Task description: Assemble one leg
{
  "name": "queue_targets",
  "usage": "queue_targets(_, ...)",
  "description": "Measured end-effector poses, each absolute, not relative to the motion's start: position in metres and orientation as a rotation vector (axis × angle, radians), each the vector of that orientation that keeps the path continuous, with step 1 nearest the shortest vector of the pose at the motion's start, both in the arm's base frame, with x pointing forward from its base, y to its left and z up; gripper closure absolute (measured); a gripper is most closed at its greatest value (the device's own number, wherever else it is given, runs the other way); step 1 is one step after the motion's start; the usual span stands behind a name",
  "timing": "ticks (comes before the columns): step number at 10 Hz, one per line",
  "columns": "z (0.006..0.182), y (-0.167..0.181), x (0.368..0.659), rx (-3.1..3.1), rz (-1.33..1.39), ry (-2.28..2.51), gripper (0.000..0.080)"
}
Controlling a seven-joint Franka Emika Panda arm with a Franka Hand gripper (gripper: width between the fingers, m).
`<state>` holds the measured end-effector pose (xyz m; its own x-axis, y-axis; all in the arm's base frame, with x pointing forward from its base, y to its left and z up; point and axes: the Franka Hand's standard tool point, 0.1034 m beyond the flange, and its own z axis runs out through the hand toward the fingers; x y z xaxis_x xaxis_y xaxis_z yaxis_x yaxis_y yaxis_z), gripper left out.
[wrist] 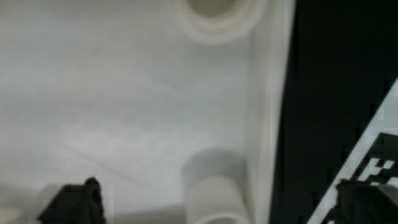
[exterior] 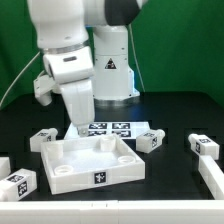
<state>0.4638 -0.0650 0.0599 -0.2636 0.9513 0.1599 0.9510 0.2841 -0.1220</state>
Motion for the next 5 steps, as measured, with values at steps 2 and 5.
queue_targets(2, 0.044, -0.072, 0.448, -1.735, 0.015, -2.325, 0.015)
queue_targets(5, 0.029, -0.072, 0.44, -1.729, 0.03, -2.293, 0.015)
